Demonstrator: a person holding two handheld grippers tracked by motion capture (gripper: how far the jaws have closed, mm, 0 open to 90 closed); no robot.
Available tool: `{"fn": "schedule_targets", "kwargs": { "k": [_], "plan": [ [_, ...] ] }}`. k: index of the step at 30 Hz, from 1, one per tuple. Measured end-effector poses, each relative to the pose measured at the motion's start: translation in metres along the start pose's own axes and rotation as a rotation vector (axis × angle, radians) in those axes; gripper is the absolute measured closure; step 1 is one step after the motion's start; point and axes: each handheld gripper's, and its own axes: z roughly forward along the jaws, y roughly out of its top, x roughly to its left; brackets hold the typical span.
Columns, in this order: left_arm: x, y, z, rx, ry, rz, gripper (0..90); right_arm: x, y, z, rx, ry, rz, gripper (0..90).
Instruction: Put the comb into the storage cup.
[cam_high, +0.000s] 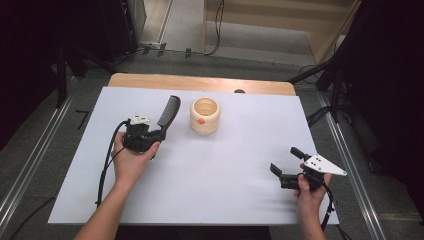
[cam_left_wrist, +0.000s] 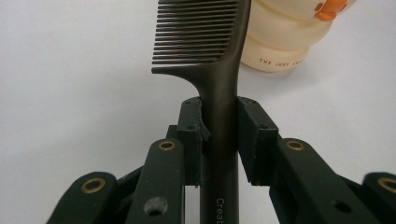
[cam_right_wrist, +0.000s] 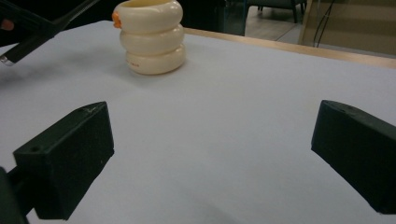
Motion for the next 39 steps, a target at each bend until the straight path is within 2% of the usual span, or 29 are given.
{"fn": "schedule_targets", "kwargs": {
  "k": [4, 12, 14, 16, 18, 26, 39],
  "plan": [
    [-0.001, -0.004, -0.005, -0.034, -0.011, -0.004, 72.4, 0.009, 0.01, 0.005, -0.001, 0.031, -0.013, 0.0],
    [-0.005, -0.01, -0.013, -0.089, -0.023, -0.004, 72.4, 0.017, 0.025, 0.016, -0.009, 0.057, -0.007, 0.0],
    [-0.007, -0.012, -0.014, -0.097, -0.03, 0.006, 72.3, 0.02, 0.029, 0.02, -0.01, 0.067, -0.016, 0.0],
    [-0.007, -0.014, -0.016, -0.116, -0.057, 0.018, 72.3, 0.024, 0.034, 0.025, -0.01, 0.078, -0.02, 0.0],
    [-0.008, -0.015, -0.018, -0.13, -0.047, 0.024, 72.3, 0.028, 0.038, 0.03, -0.013, 0.09, -0.023, 0.0],
    [-0.012, -0.022, -0.023, -0.169, -0.067, 0.03, 72.3, 0.042, 0.051, 0.048, -0.013, 0.123, -0.035, 0.0],
    [-0.025, -0.03, -0.027, -0.231, -0.073, 0.075, 72.3, 0.065, 0.068, 0.071, -0.028, 0.173, -0.037, 0.0]
  ]
}}
